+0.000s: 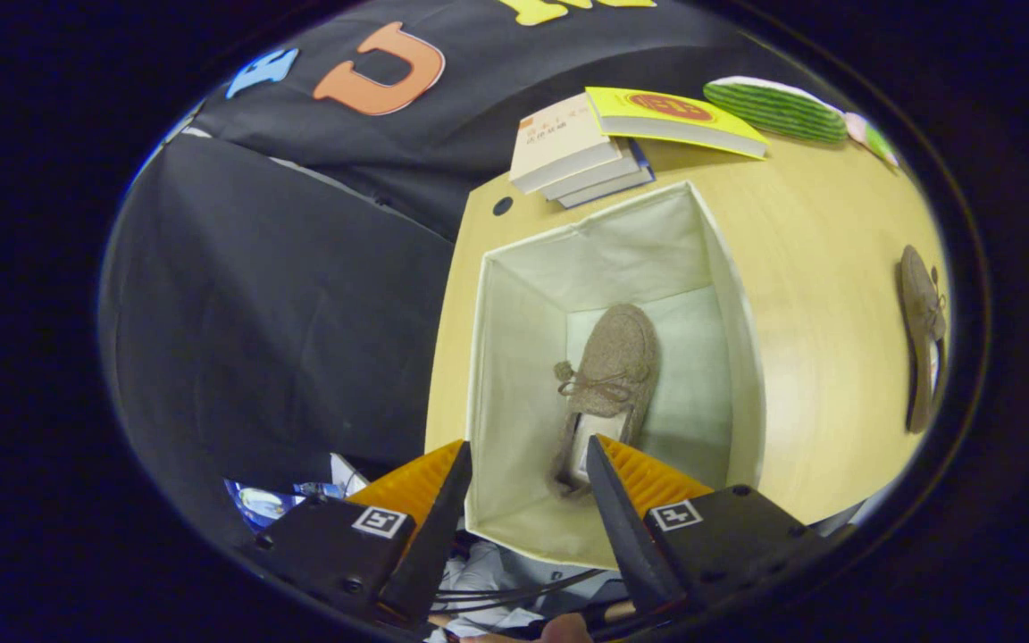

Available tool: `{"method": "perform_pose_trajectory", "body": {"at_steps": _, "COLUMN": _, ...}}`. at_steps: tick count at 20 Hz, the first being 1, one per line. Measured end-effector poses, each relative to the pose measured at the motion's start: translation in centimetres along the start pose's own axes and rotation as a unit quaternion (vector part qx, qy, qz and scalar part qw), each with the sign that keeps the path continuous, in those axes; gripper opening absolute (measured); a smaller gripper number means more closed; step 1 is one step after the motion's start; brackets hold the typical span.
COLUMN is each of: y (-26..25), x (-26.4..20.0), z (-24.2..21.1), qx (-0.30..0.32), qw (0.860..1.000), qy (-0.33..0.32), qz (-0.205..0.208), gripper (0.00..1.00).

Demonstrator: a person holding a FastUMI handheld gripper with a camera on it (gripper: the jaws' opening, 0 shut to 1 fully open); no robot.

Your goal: Open the storage box then place both shoes into the box .Put the left shoe in first, then the right shoe, with the right side of both shoes facing outward in a uniform manner.

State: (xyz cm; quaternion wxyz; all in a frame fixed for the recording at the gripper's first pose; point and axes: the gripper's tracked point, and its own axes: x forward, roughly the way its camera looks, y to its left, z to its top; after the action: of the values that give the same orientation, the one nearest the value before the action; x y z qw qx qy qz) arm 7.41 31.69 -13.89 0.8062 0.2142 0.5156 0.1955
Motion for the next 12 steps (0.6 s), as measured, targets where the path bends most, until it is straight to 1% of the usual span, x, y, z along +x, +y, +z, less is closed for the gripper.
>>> {"method": "perform_pose_trajectory", "body": {"at_steps": 2, "y": 0.0, "x": -1.8, "z": 0.1, "qx": -0.033, "qw": 0.999, "qy": -0.011, "qz": -0.014, "gripper": 0.84}}
{"method": "perform_pose_trajectory", "body": {"at_steps": 4, "y": -0.7, "x": -4.2, "z": 0.8, "qx": -0.078, "qw": 0.996, "qy": -0.034, "qz": -0.040, "gripper": 0.85}}
{"method": "perform_pose_trajectory", "body": {"at_steps": 6, "y": -2.2, "x": -7.4, "z": 1.9, "qx": -0.124, "qw": 0.987, "qy": -0.065, "qz": -0.076, "gripper": 0.86}}
{"method": "perform_pose_trajectory", "body": {"at_steps": 8, "y": -4.4, "x": -10.6, "z": 2.8, "qx": -0.151, "qw": 0.978, "qy": -0.096, "qz": -0.111, "gripper": 0.88}}
{"method": "perform_pose_trajectory", "body": {"at_steps": 10, "y": -7.8, "x": -13.9, "z": 3.4, "qx": -0.157, "qw": 0.969, "qy": -0.118, "qz": -0.151, "gripper": 0.88}}
{"method": "perform_pose_trajectory", "body": {"at_steps": 12, "y": -11.7, "x": -17.0, "z": 3.1, "qx": -0.145, "qw": 0.965, "qy": -0.124, "qz": -0.181, "gripper": 0.89}}
